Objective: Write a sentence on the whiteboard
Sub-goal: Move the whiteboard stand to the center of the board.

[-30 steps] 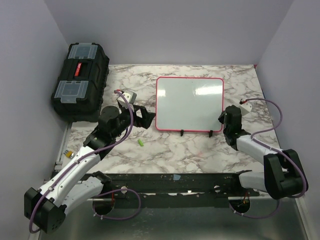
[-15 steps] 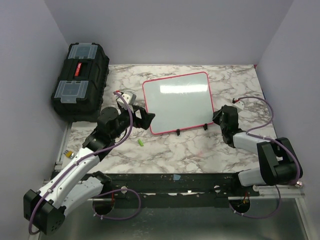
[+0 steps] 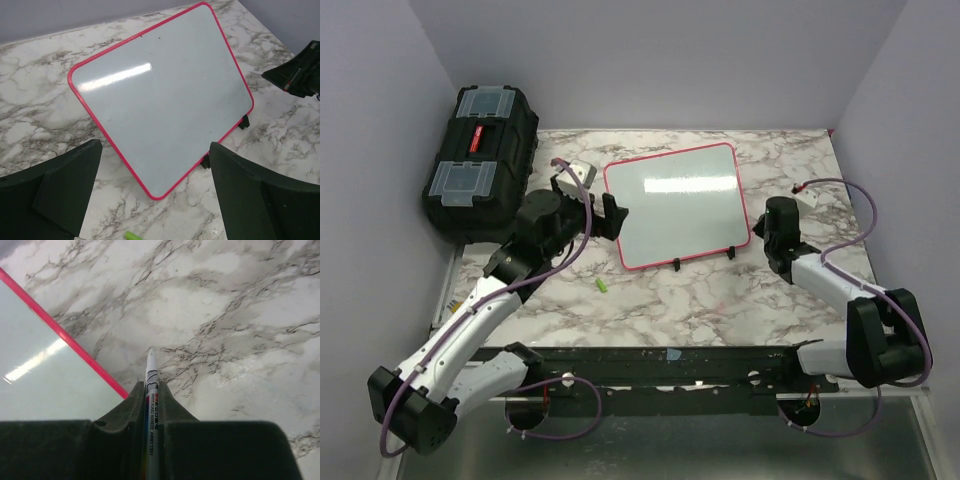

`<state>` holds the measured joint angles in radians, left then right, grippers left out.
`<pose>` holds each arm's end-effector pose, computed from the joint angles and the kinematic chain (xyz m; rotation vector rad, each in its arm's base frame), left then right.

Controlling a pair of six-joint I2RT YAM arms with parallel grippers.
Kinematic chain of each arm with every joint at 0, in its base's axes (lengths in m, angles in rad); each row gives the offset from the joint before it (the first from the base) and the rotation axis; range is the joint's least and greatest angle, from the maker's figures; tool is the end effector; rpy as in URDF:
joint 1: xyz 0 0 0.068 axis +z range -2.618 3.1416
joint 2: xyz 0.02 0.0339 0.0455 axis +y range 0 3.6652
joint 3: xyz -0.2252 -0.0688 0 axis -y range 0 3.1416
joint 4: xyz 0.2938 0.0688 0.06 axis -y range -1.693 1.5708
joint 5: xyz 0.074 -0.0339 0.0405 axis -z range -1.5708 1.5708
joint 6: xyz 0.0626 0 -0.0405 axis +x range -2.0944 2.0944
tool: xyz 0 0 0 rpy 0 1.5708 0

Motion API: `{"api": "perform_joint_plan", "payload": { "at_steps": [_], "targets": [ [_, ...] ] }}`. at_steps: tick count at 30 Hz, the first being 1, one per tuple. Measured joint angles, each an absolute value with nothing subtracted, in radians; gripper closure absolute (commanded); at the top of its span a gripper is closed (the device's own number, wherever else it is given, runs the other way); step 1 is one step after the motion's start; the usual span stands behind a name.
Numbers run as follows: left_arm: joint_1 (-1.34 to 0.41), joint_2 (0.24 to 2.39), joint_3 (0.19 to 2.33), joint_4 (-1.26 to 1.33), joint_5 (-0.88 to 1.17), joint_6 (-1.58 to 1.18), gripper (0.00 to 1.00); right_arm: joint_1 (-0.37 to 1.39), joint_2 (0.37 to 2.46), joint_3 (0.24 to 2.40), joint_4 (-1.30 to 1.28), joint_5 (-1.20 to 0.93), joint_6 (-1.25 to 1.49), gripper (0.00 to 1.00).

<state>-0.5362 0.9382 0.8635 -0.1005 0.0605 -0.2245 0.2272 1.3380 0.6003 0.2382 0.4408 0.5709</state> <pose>0.2720 -0.1661 0.3092 0.3217 1.7559 -0.6057 0.3377 0.0507 0.1169 0.6045 1.9266 0.0484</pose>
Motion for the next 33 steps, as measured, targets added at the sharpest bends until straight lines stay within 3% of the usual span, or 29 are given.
{"api": "perform_joint_plan", "payload": {
  "at_steps": [6, 14, 18, 23, 27, 33],
  "targets": [
    [-0.482, 1.075, 1.061, -0.208, 0.033, -0.183, 0.1, 0.227, 1.262, 0.688, 0.078, 0.537, 0.548, 0.99],
    [-0.364, 1.322, 1.325, -0.381, 0.167, -0.11, 0.11, 0.227, 1.121, 0.732, -0.057, 0.534, 0.521, 0.99],
    [-0.323, 1.432, 1.456, -0.466, 0.298, -0.063, 0.11, 0.227, 1.066, 0.763, -0.109, 0.463, 0.522, 0.99],
    [-0.298, 1.641, 1.746, -0.615, 0.458, 0.031, 0.18, 0.227, 1.019, 0.801, -0.151, 0.324, 0.523, 0.99],
    [-0.274, 1.804, 1.985, -0.727, 0.56, 0.08, 0.19, 0.227, 0.983, 0.814, -0.173, 0.213, 0.523, 0.99],
    [-0.223, 1.919, 2.132, -0.807, 0.677, 0.109, 0.19, 0.227, 0.938, 0.825, -0.196, 0.104, 0.52, 0.99]
  ]
}}
